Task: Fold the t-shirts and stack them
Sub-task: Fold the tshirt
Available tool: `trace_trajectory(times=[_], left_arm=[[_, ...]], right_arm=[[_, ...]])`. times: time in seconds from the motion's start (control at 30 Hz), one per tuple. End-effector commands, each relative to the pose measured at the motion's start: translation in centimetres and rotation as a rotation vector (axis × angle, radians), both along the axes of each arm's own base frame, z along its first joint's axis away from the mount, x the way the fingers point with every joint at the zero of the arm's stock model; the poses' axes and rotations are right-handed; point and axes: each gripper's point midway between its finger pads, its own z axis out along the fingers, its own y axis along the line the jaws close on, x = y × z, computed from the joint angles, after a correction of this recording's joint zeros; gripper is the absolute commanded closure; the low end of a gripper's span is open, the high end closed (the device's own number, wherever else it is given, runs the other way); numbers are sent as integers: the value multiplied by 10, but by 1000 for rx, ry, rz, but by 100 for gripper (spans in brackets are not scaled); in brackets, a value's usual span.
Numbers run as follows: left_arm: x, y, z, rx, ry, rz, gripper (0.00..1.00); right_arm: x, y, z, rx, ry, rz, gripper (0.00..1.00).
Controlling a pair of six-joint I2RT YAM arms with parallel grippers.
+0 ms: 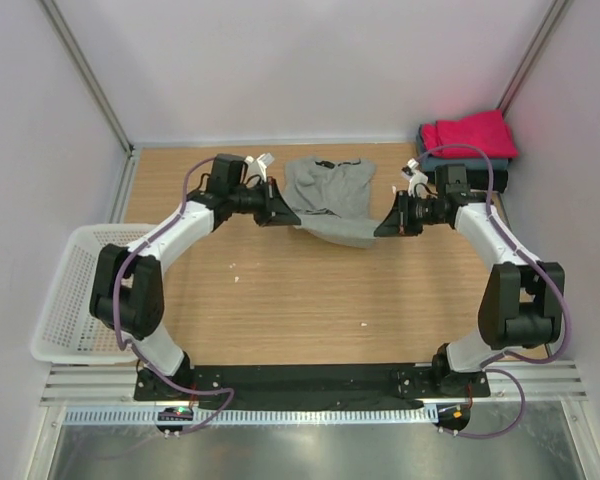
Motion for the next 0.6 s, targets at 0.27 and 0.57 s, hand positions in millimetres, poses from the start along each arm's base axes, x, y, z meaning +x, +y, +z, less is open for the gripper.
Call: trace_trajectory(times=[0.27,0.57], left_arm=[[-14,6,56,-45,-153,8,100],[-1,5,22,15,-108,6,100]], right_arm=[[-3,5,76,37,-153,10,99],[11,2,49,8,-136,-17,99]])
